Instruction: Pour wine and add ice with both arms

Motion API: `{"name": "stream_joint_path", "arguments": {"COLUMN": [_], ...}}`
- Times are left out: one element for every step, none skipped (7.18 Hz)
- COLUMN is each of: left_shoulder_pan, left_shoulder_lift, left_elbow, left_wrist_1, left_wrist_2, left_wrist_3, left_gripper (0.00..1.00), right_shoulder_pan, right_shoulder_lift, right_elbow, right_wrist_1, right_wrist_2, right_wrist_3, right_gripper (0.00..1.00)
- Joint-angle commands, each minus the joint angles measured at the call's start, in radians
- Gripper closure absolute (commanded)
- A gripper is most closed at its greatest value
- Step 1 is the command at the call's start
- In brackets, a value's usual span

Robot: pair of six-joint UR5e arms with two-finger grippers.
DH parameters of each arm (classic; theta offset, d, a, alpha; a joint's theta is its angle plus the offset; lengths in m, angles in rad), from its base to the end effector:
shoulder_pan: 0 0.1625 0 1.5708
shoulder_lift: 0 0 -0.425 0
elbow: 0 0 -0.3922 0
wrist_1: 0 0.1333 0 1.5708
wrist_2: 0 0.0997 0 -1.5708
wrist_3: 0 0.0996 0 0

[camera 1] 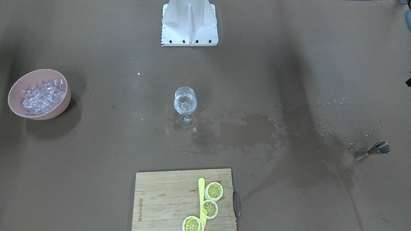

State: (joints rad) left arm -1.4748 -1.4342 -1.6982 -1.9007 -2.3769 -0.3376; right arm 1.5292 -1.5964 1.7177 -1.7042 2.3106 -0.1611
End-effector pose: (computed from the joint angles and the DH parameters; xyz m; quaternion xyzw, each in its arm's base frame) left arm -0.0180 -0.4545 0.6212 0.0601 0.4097 -0.0473 0.9090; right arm 0.0463 -0.4796 0.6147 0.0160 -0.3612 -0.0922 0.9278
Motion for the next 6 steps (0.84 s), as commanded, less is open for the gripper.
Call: {"name": "stream_joint_path", "arguments": {"left_shoulder_pan": [-0.007, -0.019, -0.038, -0.054, -0.055, -0.053], "left_shoulder_lift": [0.008, 0.003, -0.008, -0.006, -0.006, -0.003], "left_elbow": [0.008, 0.002, -0.017, -0.032, -0.037, -0.041], "left_wrist_1": [0.014, 0.097, 0.182, 0.201, 0.203, 0.203], "left_wrist_2": [-0.034, -0.031, -0.031, -0.019, -0.01, 0.048], "left_wrist_3": [0.148, 0.208, 0.213, 0.216, 0.216, 0.238], "left_gripper": [0.01, 0.01, 0.01, 0.01, 0.01, 0.01], "right_shoulder_pan": [-0.001, -0.001, -0.001, -0.001, -0.001, -0.001], "right_shoulder_lift": [0.0, 0.0, 0.0, -0.004, -0.004, -0.005], "right_elbow": [-0.001, -0.001, -0.001, 0.0, 0.0, 0.002], "right_wrist_1": [0.0, 0.0, -0.002, 0.0, 0.0, 0.0], "right_wrist_2": [-0.008, -0.008, -0.01, -0.01, -0.011, -0.011], "right_wrist_3": [0.0, 0.0, 0.0, 0.0, 0.0, 0.0], "right_gripper": [0.0, 0.0, 0.0, 0.0, 0.0, 0.0]}}
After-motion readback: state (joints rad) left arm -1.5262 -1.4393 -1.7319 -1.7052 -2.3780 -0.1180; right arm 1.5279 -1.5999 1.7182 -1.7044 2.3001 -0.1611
